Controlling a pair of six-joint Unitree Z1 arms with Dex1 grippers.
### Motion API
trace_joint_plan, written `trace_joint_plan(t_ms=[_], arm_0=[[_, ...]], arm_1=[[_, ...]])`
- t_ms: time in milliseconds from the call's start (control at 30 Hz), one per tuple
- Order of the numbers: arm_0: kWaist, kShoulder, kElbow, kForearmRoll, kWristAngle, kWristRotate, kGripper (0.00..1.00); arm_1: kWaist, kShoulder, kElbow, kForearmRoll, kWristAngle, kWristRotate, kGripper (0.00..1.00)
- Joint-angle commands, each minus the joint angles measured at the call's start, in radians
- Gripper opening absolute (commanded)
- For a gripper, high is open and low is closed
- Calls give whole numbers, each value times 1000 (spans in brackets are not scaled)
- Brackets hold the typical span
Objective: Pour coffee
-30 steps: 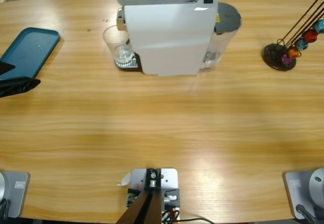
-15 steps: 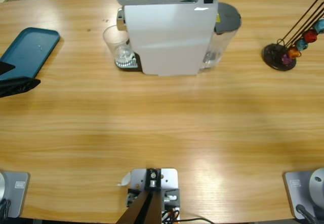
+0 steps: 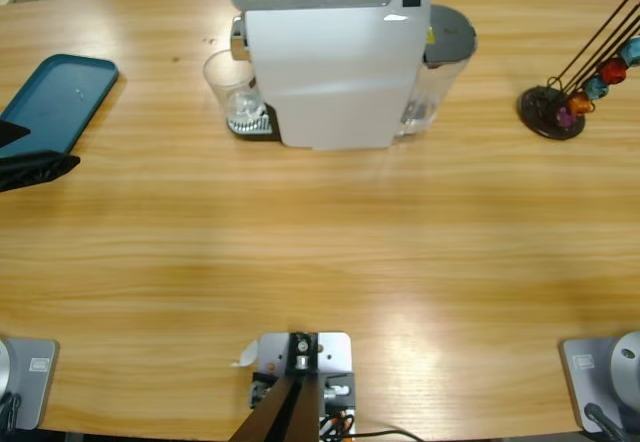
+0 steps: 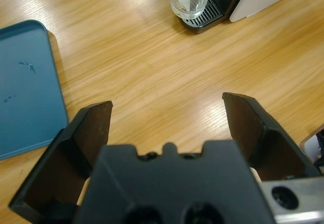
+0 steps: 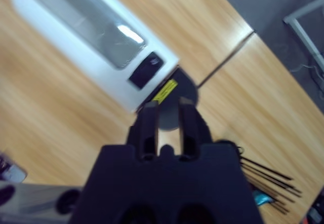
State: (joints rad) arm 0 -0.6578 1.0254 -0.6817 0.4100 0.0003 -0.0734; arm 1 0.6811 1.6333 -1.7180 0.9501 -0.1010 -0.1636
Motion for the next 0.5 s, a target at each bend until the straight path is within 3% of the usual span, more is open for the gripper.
trace_joint_plan(t_ms=[33, 167, 500], arm_0=[[9, -10, 42, -15, -31, 15, 991], [9, -12, 45, -19, -31, 16, 996], [9, -68, 102, -100, -27, 18, 996]], arm_1=[[20, -146, 197, -73, 55, 32, 998], [20, -212, 293, -122, 80, 58, 1000], [21, -572, 960, -655, 93, 135, 1000]])
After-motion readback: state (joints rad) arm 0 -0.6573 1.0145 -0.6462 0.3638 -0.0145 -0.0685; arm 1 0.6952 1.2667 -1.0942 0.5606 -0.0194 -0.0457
